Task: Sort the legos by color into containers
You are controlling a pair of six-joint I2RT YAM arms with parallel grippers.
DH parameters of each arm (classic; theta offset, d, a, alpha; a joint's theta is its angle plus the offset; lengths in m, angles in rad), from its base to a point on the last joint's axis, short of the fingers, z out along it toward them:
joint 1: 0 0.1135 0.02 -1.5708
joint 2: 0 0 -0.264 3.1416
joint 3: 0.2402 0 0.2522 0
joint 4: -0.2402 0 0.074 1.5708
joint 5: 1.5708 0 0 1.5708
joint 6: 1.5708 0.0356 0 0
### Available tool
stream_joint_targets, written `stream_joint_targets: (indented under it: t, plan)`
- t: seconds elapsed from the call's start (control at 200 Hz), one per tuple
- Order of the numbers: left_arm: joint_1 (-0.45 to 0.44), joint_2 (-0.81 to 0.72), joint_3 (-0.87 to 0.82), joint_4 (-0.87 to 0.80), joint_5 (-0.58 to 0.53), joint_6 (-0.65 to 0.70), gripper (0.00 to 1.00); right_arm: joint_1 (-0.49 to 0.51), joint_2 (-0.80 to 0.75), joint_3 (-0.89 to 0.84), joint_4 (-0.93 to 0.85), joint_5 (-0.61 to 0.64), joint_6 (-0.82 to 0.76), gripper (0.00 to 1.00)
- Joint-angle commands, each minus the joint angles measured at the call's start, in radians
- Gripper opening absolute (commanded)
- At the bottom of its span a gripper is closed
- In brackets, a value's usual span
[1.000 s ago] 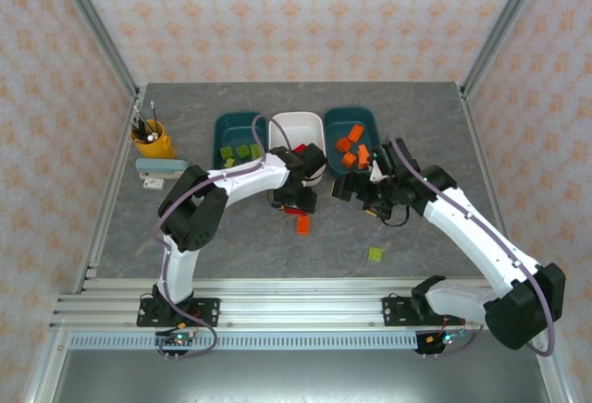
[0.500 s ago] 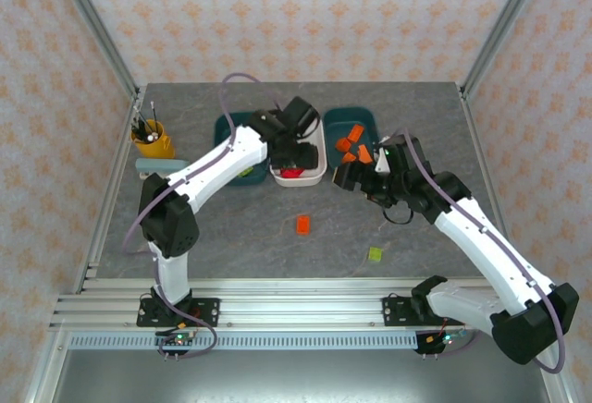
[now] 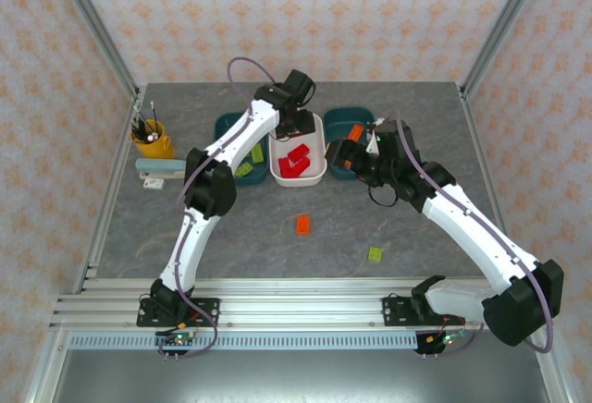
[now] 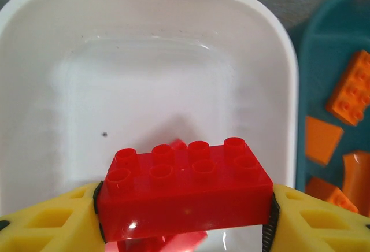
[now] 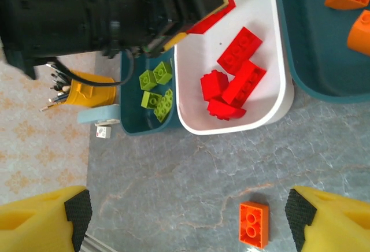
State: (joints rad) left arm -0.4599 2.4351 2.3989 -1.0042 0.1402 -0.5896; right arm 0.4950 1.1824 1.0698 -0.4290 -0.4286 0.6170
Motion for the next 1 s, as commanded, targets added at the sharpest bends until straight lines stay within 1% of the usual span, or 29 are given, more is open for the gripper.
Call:
stream_joint_targets:
  t: [0.0, 0.1, 0.28, 0.37, 0.485, 0.641, 0.731, 0.886, 0.976, 0.996]
  plan:
    - [0.019, 0.037, 0.052, -0.011, -0.015, -0.035, 0.59, 0.007, 0.027, 0.050, 0.060, 0.024, 0.018, 0.89]
    - [0.024, 0.070, 0.052, -0.011, 0.001, -0.041, 0.61, 0.007, 0.035, 0.053, 0.047, 0.024, 0.018, 0.89]
    - [0.024, 0.066, 0.033, -0.024, 0.018, -0.049, 0.72, 0.007, 0.033, 0.043, 0.017, 0.029, 0.007, 0.89]
    - [0.024, 0.035, 0.031, -0.026, 0.018, -0.047, 0.79, 0.007, 0.036, 0.057, -0.026, 0.040, -0.011, 0.89]
    - [0.022, -0.018, 0.026, -0.028, 0.027, -0.044, 0.83, 0.007, 0.035, 0.088, -0.082, 0.060, -0.042, 0.89]
    - [0.017, -0.109, -0.023, -0.046, 0.037, -0.052, 0.84, 0.007, 0.036, 0.143, -0.178, 0.092, -0.070, 0.89]
    - [0.010, -0.210, -0.128, -0.017, 0.048, -0.058, 0.84, 0.007, 0.036, 0.180, -0.236, 0.114, -0.068, 0.88]
    - [0.000, -0.414, -0.382, 0.070, 0.091, -0.075, 0.84, 0.007, 0.030, 0.235, -0.331, 0.152, -0.043, 0.86]
    - [-0.010, -0.518, -0.527, 0.101, 0.106, -0.092, 0.83, 0.007, 0.030, 0.241, -0.356, 0.168, -0.011, 0.83]
    - [-0.014, -0.561, -0.556, 0.107, 0.107, -0.094, 0.83, 0.008, 0.034, 0.240, -0.361, 0.170, -0.005, 0.82]
